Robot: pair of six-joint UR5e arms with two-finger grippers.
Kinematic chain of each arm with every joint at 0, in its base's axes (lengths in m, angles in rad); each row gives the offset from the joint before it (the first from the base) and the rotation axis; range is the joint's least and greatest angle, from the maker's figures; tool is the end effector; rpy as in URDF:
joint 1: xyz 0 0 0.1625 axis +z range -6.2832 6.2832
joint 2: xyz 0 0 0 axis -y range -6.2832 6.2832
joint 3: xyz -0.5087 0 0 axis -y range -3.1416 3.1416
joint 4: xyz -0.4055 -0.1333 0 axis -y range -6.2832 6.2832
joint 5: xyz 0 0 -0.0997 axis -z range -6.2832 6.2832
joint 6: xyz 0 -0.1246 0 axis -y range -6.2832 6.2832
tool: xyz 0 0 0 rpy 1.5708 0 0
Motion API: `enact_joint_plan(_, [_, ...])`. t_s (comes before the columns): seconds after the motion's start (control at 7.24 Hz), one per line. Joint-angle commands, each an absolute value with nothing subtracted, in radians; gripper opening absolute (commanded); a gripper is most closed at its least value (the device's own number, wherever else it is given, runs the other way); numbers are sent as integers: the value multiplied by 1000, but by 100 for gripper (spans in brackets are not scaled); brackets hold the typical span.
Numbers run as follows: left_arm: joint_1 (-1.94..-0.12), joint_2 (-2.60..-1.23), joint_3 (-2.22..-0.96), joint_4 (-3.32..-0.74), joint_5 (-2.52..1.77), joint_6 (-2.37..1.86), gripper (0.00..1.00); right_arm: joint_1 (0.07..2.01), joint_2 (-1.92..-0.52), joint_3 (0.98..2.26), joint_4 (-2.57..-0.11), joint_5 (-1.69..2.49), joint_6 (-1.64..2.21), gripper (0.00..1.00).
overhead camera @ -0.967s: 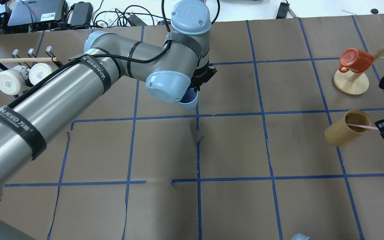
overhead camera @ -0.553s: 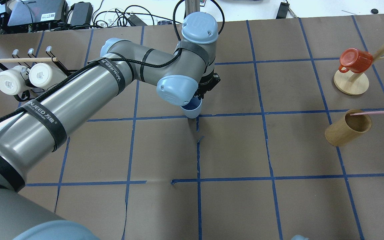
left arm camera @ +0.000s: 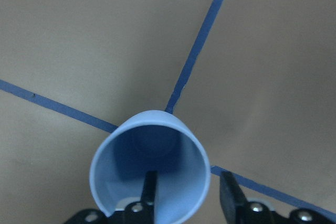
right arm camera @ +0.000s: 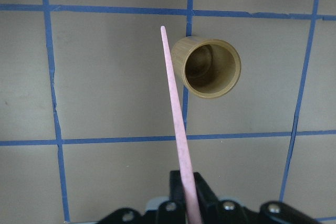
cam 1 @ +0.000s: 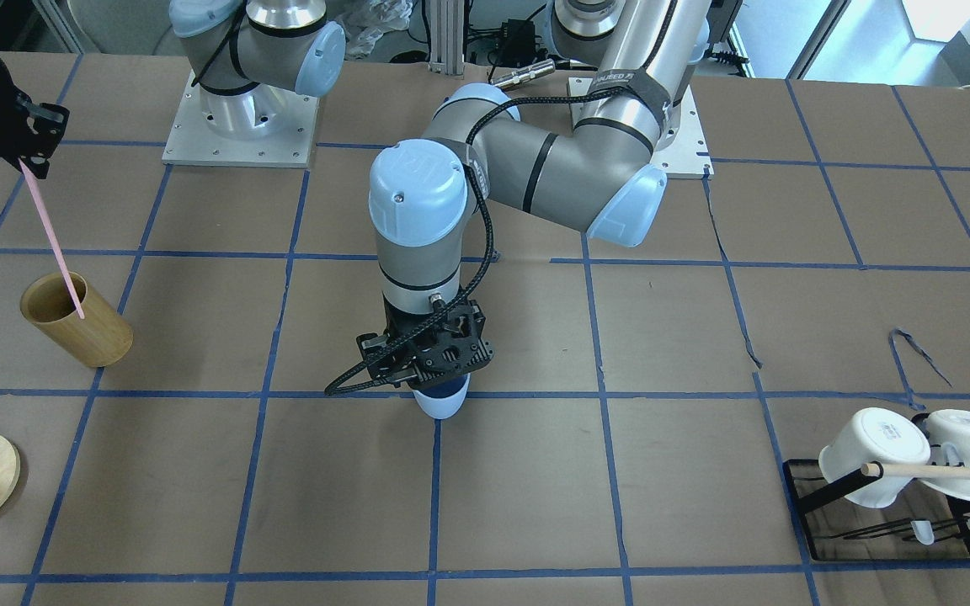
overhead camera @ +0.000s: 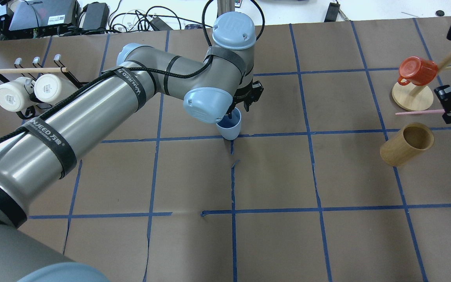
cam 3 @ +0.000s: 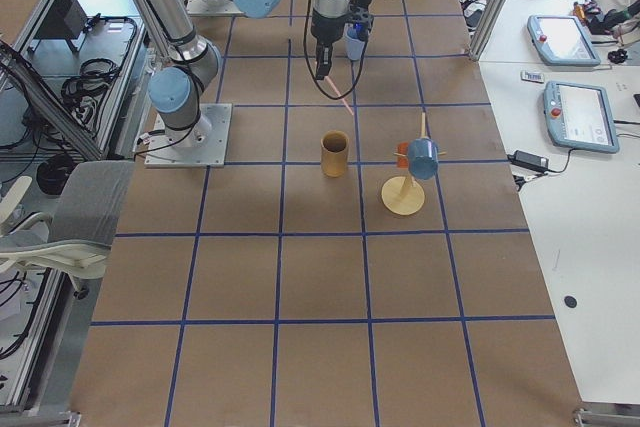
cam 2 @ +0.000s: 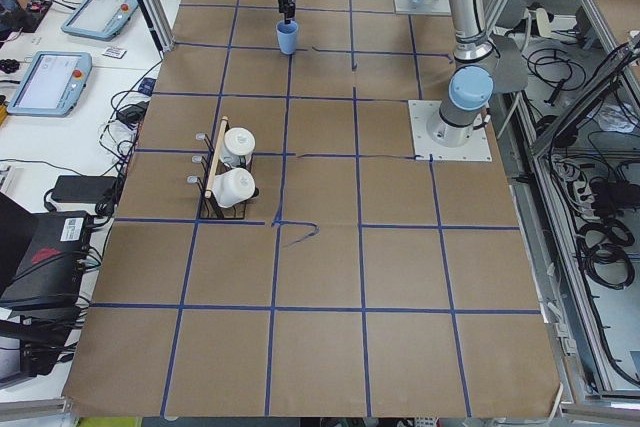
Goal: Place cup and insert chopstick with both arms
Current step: 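Release the blue cup and raise the left gripper while the right lifts the chopstick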
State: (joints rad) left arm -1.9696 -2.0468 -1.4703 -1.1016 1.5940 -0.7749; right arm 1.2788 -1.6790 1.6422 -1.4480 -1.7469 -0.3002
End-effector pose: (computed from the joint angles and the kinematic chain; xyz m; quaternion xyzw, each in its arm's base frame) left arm -0.4003 -0.6140 0.3512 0.1873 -0.9811 0.0454 0.0163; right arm -0.0196 -0.4526 0.5524 0.0079 -0.9952 -0.0666 0.0715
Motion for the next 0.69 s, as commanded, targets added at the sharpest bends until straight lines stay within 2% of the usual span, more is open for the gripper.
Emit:
enact_joint_plan(0.0, [-1826, -1987, -1467, -1145, 1600, -528, 100, 1325, -1671, 1606, -1393, -1752, -229, 12])
enact_joint_plan(0.28, [-1706, -1869, -1463, -1292, 1600, -338, 100, 1449, -1652, 1589, -1405, -1692, -136, 12])
enact_joint_plan(0.55, [-1584, -1771, -1473, -1364, 1598, -293, 100, 1610, -1518, 1437, -1405, -1686, 14, 14])
